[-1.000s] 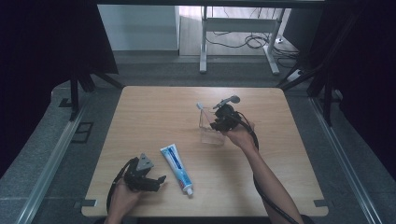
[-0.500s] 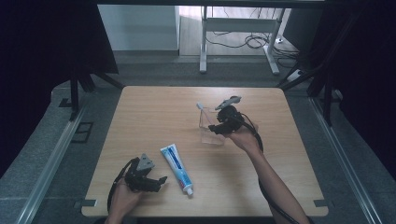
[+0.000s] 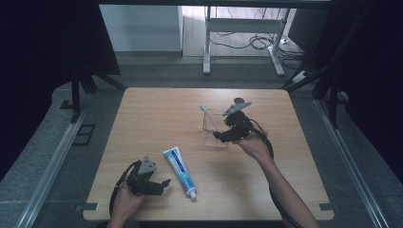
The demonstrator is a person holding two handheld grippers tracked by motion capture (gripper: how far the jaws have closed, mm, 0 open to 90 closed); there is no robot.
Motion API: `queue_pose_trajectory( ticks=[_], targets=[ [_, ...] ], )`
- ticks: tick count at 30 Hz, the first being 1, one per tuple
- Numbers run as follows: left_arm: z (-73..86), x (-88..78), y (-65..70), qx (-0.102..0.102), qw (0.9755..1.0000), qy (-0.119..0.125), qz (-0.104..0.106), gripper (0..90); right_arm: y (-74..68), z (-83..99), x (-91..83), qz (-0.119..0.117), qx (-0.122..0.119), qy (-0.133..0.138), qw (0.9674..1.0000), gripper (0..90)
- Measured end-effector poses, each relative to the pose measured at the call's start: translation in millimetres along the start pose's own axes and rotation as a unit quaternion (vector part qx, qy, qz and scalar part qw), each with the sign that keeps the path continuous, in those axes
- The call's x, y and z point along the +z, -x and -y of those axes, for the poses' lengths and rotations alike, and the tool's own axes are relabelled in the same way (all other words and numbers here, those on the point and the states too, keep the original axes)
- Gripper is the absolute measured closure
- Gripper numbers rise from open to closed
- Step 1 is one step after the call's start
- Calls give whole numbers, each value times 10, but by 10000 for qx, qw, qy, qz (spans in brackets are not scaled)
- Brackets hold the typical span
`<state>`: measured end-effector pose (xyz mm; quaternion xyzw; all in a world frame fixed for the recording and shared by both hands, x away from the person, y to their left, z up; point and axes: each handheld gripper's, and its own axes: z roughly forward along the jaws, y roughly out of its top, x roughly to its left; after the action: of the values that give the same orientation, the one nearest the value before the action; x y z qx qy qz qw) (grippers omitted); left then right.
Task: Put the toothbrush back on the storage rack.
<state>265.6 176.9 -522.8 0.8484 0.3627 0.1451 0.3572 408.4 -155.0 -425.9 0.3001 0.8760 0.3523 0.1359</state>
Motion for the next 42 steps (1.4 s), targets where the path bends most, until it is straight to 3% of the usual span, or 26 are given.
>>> queue_pose_trajectory(
  ticks=[6, 13, 20, 29, 38, 42],
  targets=[
    [-5, -14, 14, 55, 9999, 111, 19, 140, -55, 83, -43, 46, -181, -35, 9998, 181],
    [-16, -32, 26, 153, 9996, 201, -120, 137, -112, 148, -114, 40, -285, 13, 9996, 143],
    [-15, -30, 8, 70, 9997, 236, -50, 135, -164, 237, -233, 42, -365, 85, 9993, 131],
    [4, -44, -50, -220, 9990, 393, 49, 134, -185, 392, -374, 95, -374, 160, 9991, 72],
    [19, -33, -80, -347, 9991, 220, -111, 131, -210, 569, -499, 12, -107, 194, 9998, 0],
    [21, -48, -94, -406, 9988, 240, -157, 130, -230, 655, -566, 40, -157, 211, 9996, 0]
  ],
)
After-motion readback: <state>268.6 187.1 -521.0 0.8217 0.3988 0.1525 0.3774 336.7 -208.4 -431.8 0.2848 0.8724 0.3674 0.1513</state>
